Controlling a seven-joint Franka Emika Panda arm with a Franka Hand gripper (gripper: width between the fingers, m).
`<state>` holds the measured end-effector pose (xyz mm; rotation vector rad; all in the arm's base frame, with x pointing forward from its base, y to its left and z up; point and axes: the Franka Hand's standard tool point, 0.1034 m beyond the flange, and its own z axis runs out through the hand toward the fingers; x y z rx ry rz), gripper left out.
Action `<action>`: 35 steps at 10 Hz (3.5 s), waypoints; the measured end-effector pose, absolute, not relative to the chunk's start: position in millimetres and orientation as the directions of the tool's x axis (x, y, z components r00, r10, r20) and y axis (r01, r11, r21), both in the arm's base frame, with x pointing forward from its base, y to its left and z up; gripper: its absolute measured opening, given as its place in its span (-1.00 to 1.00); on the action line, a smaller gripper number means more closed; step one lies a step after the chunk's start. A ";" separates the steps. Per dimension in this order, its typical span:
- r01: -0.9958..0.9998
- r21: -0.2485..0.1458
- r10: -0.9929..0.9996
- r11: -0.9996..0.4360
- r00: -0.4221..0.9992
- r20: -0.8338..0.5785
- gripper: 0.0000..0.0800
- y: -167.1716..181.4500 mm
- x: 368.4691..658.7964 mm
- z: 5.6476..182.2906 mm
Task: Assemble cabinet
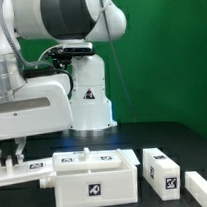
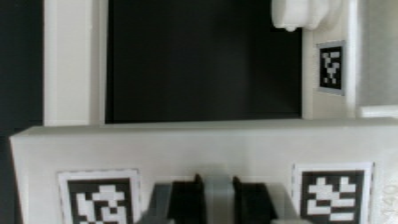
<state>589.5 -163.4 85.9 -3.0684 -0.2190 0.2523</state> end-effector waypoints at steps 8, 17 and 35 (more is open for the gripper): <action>0.166 -0.059 0.174 -0.984 0.971 -0.166 -0.84 -176.9 582.6 86.0; 0.114 -0.045 0.120 -0.992 0.979 -0.165 -0.84 -164.6 562.3 74.8; 0.107 -0.031 0.110 -0.994 0.983 -0.149 -0.84 -156.5 545.0 63.0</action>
Offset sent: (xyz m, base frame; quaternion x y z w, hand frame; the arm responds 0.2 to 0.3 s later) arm 0.0000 0.0000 0.0000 0.0000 0.0000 0.0000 1.0000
